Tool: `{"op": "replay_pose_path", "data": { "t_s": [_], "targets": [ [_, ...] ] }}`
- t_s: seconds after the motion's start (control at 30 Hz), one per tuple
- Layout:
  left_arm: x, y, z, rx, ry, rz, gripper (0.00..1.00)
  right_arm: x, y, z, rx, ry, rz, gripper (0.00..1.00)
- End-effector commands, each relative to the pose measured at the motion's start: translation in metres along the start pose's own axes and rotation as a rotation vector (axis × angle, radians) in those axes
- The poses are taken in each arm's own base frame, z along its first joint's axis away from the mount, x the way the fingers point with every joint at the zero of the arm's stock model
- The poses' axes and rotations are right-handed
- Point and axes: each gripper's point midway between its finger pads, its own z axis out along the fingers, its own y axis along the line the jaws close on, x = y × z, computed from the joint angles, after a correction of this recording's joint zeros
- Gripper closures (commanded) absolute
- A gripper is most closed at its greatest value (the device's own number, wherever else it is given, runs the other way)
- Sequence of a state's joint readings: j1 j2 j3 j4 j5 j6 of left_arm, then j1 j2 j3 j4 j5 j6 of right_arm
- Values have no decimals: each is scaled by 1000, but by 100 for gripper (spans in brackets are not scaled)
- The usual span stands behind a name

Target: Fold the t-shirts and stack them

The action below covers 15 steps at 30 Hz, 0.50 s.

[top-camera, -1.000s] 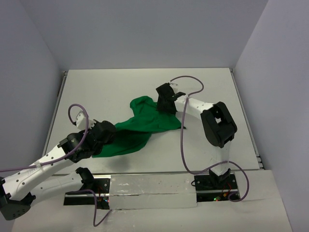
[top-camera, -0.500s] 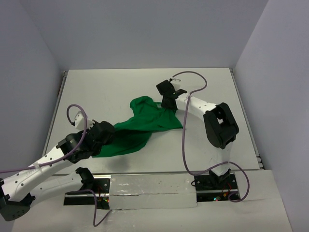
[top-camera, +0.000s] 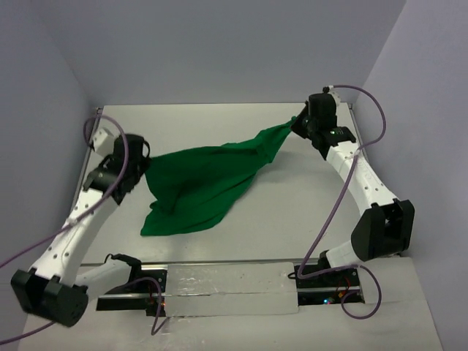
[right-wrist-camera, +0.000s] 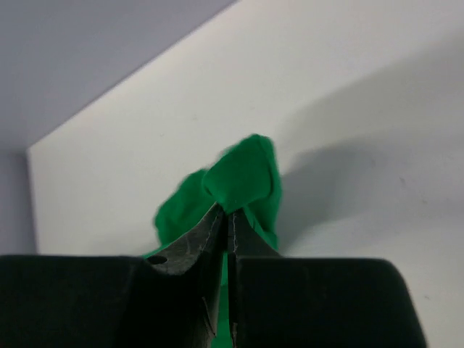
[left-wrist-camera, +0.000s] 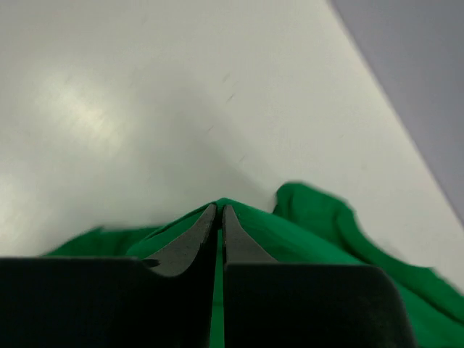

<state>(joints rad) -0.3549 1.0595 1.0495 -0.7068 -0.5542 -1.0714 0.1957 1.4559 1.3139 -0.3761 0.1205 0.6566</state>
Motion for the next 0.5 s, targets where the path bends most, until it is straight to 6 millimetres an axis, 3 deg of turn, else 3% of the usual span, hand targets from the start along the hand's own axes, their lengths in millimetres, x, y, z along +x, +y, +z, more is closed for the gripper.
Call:
{"op": "replay_pose_path", "data": {
  "t_s": [0.0,0.07,0.1,0.13,0.23,0.3,0.37,0.4,0.43,0.47],
  "targets": [
    [-86,-106,11,259,-84,79,90,-83,70,-36,-296,-162,60,91],
    [-128,-137,20,298,-123,87,90,-122,89,-52,-383,-239,95,91],
    [-132,-148,35,292,-113,103,90,-147,100,-67,-422,-292,100,91],
    [-165,-177,16,369,-170,98,90,-161,104,-72,-446,-312,110,91],
    [-203,-216,0,453,-219,107,90,-202,111,-92,-553,-384,167,91],
    [-223,-234,-17,502,-254,107,90,-224,115,-120,-647,-453,172,91],
    [-224,-236,-24,527,-257,101,90,-218,108,-127,-676,-447,170,91],
    [-214,-229,-20,523,-238,102,90,-212,103,-131,-679,-447,161,91],
    [-231,-235,-51,591,-295,75,90,-206,96,-132,-667,-443,158,91],
    [-215,-217,-52,584,-269,78,90,-200,92,-148,-669,-464,137,91]
  ]
}}
